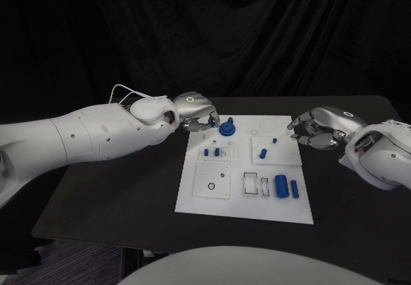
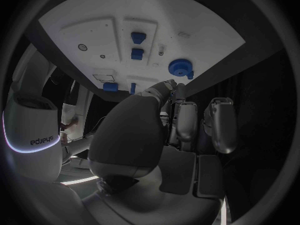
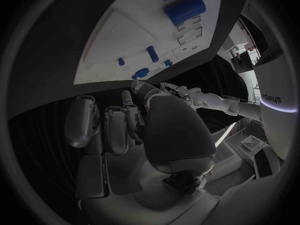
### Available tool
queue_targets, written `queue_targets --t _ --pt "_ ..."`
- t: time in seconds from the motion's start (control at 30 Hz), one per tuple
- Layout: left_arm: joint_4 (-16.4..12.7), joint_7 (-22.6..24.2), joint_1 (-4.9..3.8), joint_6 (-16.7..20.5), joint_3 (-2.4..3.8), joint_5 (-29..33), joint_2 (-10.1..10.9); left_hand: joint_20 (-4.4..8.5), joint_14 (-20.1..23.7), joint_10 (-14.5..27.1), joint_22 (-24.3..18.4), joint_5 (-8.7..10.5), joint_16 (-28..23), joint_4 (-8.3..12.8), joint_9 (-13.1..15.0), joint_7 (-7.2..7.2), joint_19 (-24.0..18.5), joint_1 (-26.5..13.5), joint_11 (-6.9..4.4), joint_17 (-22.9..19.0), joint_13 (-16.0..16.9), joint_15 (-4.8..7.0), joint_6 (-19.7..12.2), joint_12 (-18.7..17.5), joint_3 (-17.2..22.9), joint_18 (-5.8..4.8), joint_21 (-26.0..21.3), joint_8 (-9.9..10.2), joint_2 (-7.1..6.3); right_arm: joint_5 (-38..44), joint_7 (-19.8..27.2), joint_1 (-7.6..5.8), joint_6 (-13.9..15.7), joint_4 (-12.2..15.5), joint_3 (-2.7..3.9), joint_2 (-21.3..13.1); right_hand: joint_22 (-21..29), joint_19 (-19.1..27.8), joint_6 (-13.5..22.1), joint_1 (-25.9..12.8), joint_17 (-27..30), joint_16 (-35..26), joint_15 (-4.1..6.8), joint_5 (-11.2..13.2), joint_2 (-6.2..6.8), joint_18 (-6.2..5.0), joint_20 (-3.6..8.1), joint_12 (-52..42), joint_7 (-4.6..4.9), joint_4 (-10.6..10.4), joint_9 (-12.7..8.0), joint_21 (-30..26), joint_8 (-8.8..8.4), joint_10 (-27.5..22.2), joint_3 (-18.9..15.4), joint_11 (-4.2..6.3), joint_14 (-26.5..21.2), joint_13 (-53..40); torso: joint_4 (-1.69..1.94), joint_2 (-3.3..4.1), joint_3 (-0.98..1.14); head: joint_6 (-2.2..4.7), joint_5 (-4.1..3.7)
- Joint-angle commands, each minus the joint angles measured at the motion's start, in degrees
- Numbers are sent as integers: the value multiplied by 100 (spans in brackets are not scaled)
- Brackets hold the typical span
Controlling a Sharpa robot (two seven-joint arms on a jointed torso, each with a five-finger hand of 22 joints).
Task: Assemble the parts on the task board
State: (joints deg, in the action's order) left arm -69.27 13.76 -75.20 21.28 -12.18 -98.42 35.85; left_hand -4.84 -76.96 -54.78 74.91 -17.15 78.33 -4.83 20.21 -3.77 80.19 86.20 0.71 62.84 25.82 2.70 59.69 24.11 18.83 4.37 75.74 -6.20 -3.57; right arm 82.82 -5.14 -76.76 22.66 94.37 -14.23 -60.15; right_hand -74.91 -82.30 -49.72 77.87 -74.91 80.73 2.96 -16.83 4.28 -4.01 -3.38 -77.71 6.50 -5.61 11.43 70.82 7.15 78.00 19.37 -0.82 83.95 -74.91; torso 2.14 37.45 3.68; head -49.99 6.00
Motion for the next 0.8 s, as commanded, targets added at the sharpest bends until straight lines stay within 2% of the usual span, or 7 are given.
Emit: queue_targets --t 0.03,0.4,0.8 --pt "46 -30 57 -160 5 6 -43 -2 36 -39 1033 24 -26 -44 -4 5 -21 -75 -6 -15 -9 10 5 -30 1 -78 -28 31 16 9 -87 5 -34 -2 4 6 -956 -18 10 -10 -60 -5 11 -26 -28 -17 15 20 4 -26 -10 -21 7 4 -2 12 192 -71 4 11 -13 -1 -10" --pt "168 -38 268 -270 5 6 -143 -4 72 -50 1021 31 -58 -49 -3 4 -46 -83 -5 -79 -18 10 1 -45 -1 -69 -65 35 17 9 -96 5 -59 4 4 8 -956 -18 10 -10 -60 -5 11 -26 -28 -17 15 20 4 -26 -10 -21 7 4 -2 12 192 -71 9 31 -24 -1 -16" --pt "228 -58 415 -303 5 6 -201 -9 86 -59 1012 36 -72 -53 -5 1 -72 -98 6 -90 -52 5 -26 -103 -3 -63 -98 56 13 9 -108 5 -99 18 4 17 -954 -16 9 -13 -59 -6 10 -17 -29 -19 15 24 5 -32 -12 -28 8 0 -5 11 192 -66 4 19 -22 -1 -5"
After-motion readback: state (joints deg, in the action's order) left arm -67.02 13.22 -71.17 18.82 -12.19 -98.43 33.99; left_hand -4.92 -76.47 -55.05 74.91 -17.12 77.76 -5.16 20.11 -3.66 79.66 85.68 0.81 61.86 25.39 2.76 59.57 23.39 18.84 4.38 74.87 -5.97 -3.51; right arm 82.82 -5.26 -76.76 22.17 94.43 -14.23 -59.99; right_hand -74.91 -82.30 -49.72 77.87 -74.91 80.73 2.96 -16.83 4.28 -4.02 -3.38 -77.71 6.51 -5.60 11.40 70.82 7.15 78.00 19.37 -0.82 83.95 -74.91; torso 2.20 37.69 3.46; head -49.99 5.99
